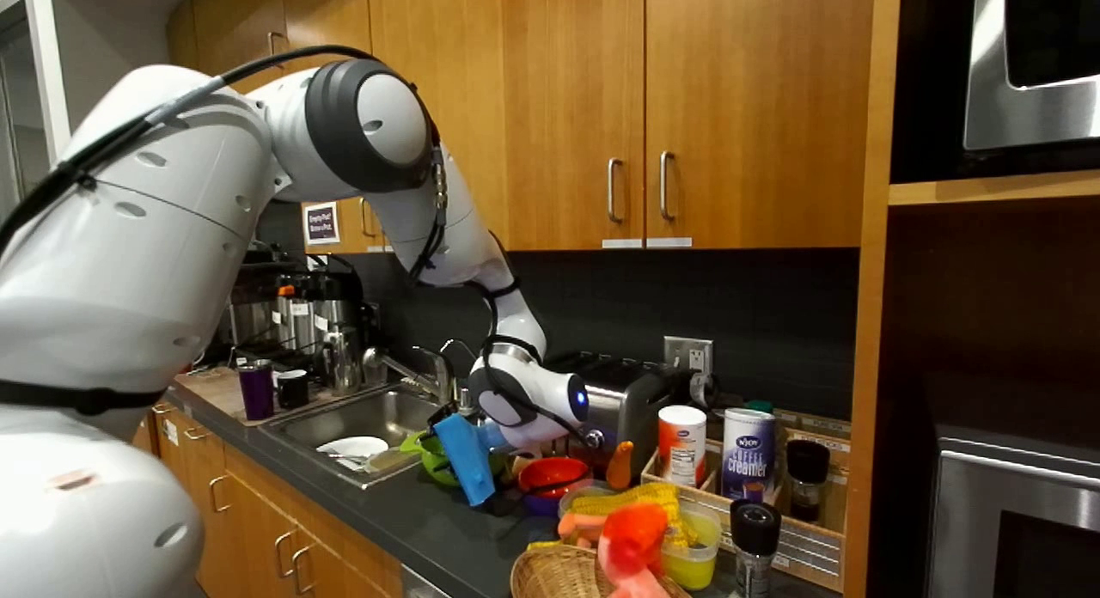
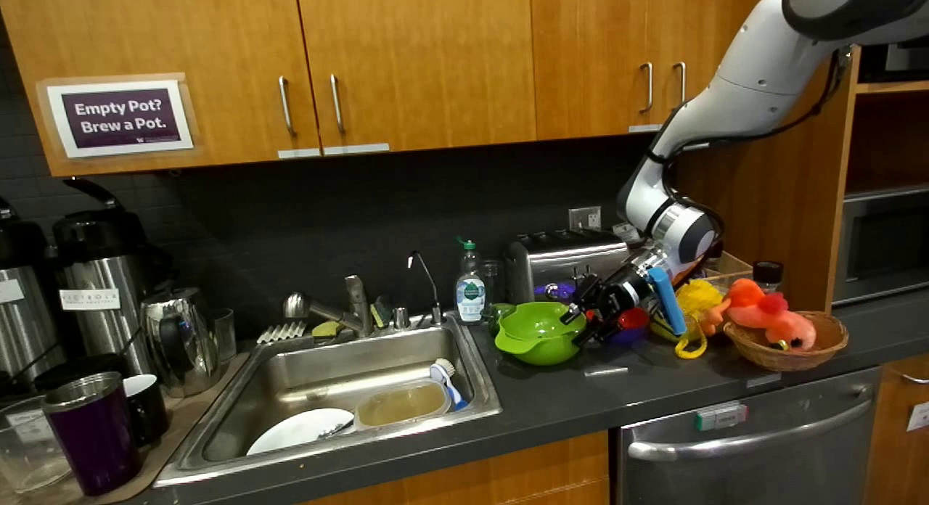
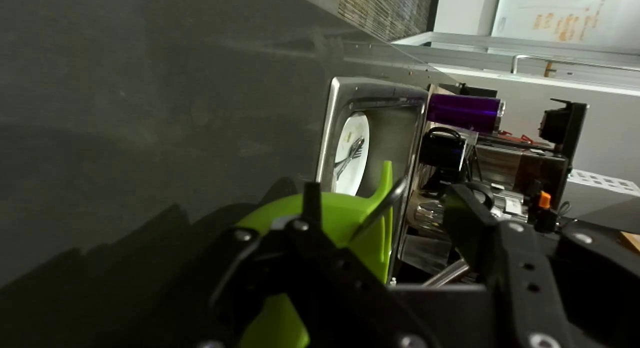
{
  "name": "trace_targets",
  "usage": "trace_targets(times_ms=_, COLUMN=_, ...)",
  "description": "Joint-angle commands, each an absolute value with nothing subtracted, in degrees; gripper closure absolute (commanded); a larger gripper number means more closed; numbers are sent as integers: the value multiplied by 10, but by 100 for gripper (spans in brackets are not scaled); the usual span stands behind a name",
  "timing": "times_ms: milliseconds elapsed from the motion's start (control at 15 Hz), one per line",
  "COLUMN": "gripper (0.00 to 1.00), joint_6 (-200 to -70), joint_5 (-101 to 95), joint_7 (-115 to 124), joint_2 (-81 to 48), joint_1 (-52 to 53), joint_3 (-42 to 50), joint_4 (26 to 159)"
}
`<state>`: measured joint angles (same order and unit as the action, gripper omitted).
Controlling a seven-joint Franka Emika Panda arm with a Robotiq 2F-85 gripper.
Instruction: Remove the measuring cup from the green bowl and put the contents in the cup into the orange bowl.
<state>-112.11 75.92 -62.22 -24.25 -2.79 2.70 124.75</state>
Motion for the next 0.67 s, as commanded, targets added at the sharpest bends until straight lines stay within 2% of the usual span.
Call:
trace_targets(times_ms=0, gripper=67, joint_6=-1129, joint_5=772, joint_7=-627, joint_2=-248, joint_1=-24, joint_3=21, joint_4=1240)
trace_targets(times_ms=267, gripper=98, joint_6=-1140, joint_5=766, joint_7=-623, joint_2=-247, joint_1=-16, joint_3=18, joint_4=1236)
trace_targets(times_ms=600, gripper=99, joint_6=-1150, joint_5=764, joint_7=-622, joint_2=-245, joint_1=-12, joint_3=14, joint_4=1236)
